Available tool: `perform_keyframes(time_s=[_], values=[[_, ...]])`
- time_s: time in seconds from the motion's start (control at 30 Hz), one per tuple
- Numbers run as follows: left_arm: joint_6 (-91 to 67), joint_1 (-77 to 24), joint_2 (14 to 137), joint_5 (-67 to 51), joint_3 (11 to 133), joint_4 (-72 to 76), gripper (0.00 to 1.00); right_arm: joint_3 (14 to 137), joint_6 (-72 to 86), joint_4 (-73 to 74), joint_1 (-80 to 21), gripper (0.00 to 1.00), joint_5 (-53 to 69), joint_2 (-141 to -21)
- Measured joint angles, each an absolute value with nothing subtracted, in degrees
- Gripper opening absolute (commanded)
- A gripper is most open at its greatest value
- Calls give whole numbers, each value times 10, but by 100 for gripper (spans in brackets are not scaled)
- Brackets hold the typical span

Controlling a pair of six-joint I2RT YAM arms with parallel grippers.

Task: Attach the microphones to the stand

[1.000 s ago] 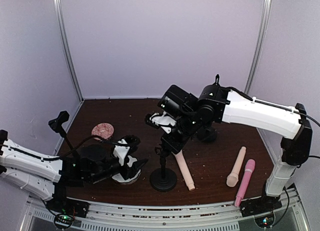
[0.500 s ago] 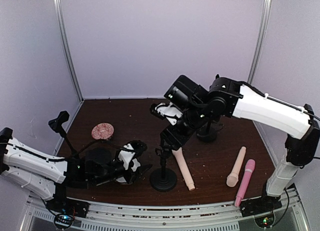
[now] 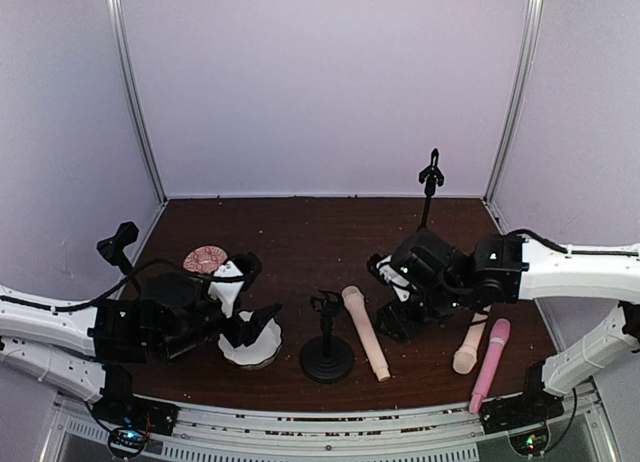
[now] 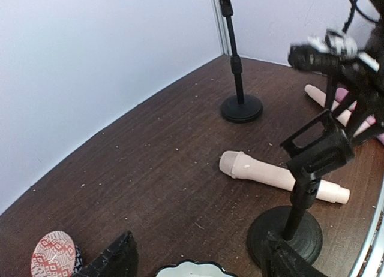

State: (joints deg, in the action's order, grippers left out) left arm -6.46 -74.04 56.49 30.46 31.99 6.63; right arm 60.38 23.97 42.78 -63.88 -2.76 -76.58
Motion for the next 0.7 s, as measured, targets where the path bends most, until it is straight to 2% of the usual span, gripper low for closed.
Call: perform_keyframes(time_s=[0.07,0.37,0.53,0.7], values=[[-60,-740,561,316,331,50,74,550,266,399,-639,62,-13,-783],[-65,-740,585,330,365,-11,75,529,302,319,-660,65,19,-886],[-74,-740,592,314,366,-32,74,529,314,298,-663,58,20,-936],[-87,-740,587,303,366,-46,74,526,339,283,-663,45,17,-957]])
